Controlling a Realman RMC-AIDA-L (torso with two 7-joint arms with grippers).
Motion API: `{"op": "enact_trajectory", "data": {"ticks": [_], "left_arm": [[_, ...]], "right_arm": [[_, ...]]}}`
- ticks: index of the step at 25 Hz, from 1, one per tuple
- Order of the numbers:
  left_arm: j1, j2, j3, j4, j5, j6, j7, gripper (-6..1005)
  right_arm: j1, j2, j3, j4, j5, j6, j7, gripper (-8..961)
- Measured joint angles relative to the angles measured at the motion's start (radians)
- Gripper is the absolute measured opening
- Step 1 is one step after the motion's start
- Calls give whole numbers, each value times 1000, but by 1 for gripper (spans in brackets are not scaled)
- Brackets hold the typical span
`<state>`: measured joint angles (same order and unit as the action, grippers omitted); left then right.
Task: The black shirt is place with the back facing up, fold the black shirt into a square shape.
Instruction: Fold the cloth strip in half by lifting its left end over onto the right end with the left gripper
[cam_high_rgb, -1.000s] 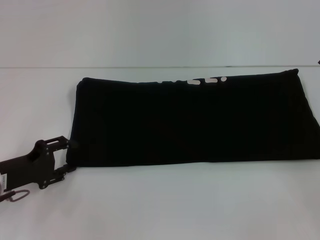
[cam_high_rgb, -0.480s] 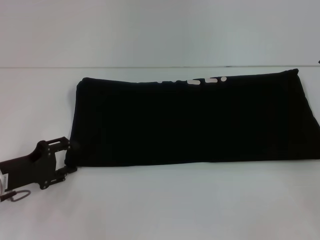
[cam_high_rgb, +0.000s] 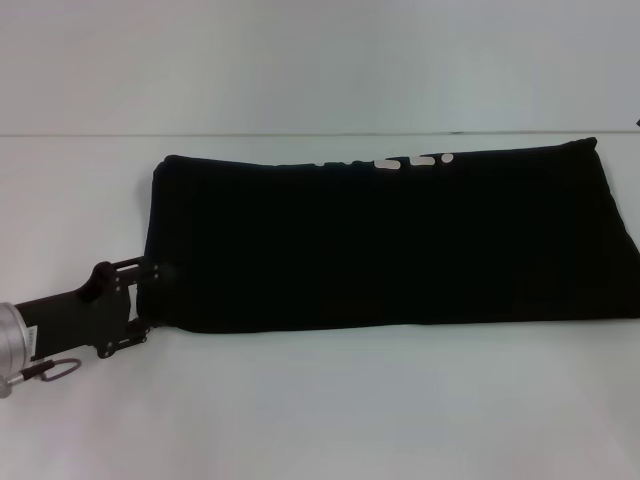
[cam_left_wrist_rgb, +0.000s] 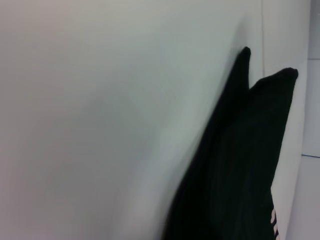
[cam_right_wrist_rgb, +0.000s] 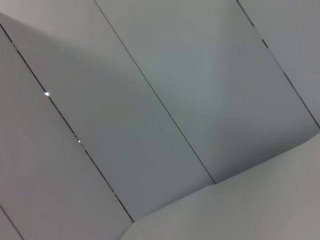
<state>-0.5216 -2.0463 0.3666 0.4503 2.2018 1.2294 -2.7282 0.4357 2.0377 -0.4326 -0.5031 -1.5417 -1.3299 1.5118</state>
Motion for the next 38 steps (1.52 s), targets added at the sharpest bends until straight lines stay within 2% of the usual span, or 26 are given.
{"op": "enact_trajectory", "data": {"ticks": [19,30,33,38], "left_arm": [[22,3,-3,-1,22,26,8,658],[-34,-1,-7,-31,14,-41,24,658],[-55,-1,-8,-38,-25,-7,69,658],[-43,6,-5,-39,-40,1,74,658]], "right_arm": [[-5,-1,3,0,0,0,0,789],[-3,-1,3,0,0,0,2,788],[-3,-1,3,0,1,0,3,788],[-3,-1,3,0,1,0,3,788]]}}
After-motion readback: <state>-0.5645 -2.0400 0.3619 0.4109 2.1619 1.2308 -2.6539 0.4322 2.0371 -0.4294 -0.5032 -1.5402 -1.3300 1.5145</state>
